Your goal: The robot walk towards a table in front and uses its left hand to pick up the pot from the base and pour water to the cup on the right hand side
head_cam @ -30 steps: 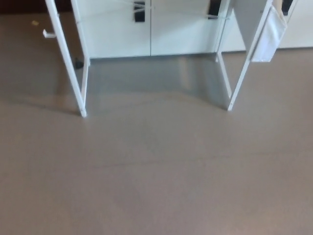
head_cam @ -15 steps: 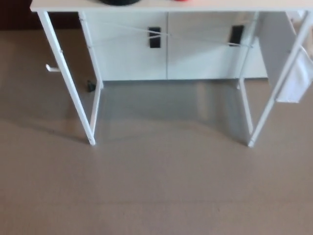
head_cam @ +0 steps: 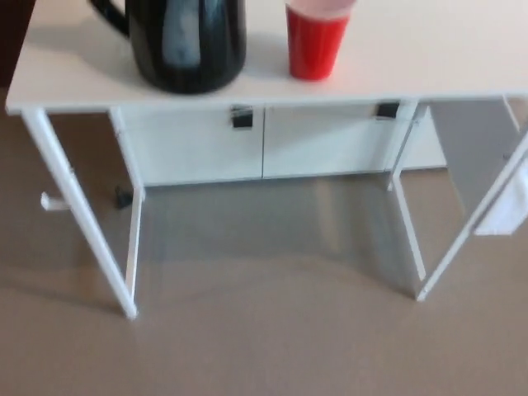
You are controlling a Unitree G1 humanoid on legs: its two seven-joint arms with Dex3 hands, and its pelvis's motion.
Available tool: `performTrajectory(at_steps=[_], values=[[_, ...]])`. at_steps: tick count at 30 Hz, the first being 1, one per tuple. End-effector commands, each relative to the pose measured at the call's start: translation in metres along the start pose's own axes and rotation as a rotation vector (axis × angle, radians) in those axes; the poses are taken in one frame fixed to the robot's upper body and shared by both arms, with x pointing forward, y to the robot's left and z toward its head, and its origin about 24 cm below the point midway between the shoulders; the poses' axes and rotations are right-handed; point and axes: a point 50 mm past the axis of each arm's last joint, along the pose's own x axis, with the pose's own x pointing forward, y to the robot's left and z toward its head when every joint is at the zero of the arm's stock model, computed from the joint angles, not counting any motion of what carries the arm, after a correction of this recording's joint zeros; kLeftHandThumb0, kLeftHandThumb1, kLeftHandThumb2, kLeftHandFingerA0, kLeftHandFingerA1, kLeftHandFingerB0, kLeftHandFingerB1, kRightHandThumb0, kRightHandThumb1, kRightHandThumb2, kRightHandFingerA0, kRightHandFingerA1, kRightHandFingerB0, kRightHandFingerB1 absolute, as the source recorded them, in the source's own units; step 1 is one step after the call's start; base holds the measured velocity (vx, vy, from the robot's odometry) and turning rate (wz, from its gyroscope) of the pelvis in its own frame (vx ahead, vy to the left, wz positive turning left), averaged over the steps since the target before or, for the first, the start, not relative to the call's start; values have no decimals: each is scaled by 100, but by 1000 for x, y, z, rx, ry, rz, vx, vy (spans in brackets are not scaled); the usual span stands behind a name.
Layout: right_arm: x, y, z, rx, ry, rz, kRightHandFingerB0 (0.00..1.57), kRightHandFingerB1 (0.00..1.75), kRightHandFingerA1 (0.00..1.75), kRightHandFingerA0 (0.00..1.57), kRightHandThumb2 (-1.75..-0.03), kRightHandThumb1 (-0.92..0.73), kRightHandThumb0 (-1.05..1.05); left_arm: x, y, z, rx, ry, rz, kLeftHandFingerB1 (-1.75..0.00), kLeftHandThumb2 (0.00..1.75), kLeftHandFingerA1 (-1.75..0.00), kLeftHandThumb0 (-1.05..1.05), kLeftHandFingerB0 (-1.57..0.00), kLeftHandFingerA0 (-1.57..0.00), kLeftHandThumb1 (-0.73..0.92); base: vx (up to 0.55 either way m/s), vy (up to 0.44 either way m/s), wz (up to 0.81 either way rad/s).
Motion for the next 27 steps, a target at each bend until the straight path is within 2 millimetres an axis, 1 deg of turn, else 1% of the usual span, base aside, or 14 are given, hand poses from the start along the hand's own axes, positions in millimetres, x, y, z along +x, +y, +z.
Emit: performTrajectory(at_steps=[1,6,7,8,9,11,13,14,15,21,22,23,24,27], values=[[-1,-3,-3,11,5,-17,29,44,70,38,-65,-49,-31,-3,9,7,-69,1,34,-49,95,-56,0,-14,-30,54,351,134,0],[-3,-4,-2,-11,0,-12,26,43,66,34,-76,-55,-23,-5,10,6,-83,26,44,-48,96,-57,-2,-13,-34,56,363,55,13],[-3,-5,-1,-30,-1,-9,17,55,65,31,-100,-44,-23,-7,11,5,-83,31,43,-48,95,-56,-2,-11,-30,54,406,-46,11],[-2,-6,-2,-36,0,-5,17,55,65,31,-100,-44,-23,-10,13,5,-79,29,36,-48,95,-56,-2,-11,-30,54,433,-68,24],[-2,-6,-4,-33,6,-4,26,43,66,31,-76,-53,-27,-12,15,6,-92,27,43,-48,94,-57,-1,-12,-32,52,524,-20,56],[-2,-5,-8,-31,12,-10,26,44,65,30,-75,-48,-28,-15,16,7,-106,25,45,-48,95,-56,-1,-11,-29,53,501,-16,30],[-3,-5,-10,-15,12,-16,16,54,63,27,-90,-32,-28,-19,19,5,-89,36,42,-48,96,-56,-3,-11,-30,56,472,-8,37],[-3,-5,-10,-10,13,-14,16,54,63,27,-90,-32,-28,-20,19,4,-87,40,43,-48,96,-56,-3,-11,-30,56,454,-8,1],[-2,-5,-8,11,13,-28,27,41,68,35,-67,-47,-28,-22,24,3,-89,51,47,-48,96,-57,-2,-12,-35,55,446,1,-2],[-6,-11,-12,-14,24,-18,24,44,68,33,-68,-48,-32,-28,27,5,-100,65,8,-48,96,-56,-4,-12,-30,55,417,64,-25],[-5,-10,-11,12,16,-18,18,55,66,32,-93,-36,-24,-26,25,6,-103,56,12,-48,96,-54,-3,-12,-26,55,400,210,-69],[-5,-10,-11,12,16,-19,18,55,66,32,-93,-36,-24,-26,25,7,-103,55,13,-48,96,-54,-3,-12,-26,55,435,259,65],[-6,-11,-11,18,13,-23,26,45,72,35,-70,-47,-28,-27,25,7,-103,51,11,-48,96,-56,-2,-12,-29,55,434,222,-43],[-6,-10,-10,-11,7,7,18,45,70,26,-74,-48,-31,-26,26,9,-118,57,29,-47,98,-54,-5,-10,-27,58,247,183,-30]])
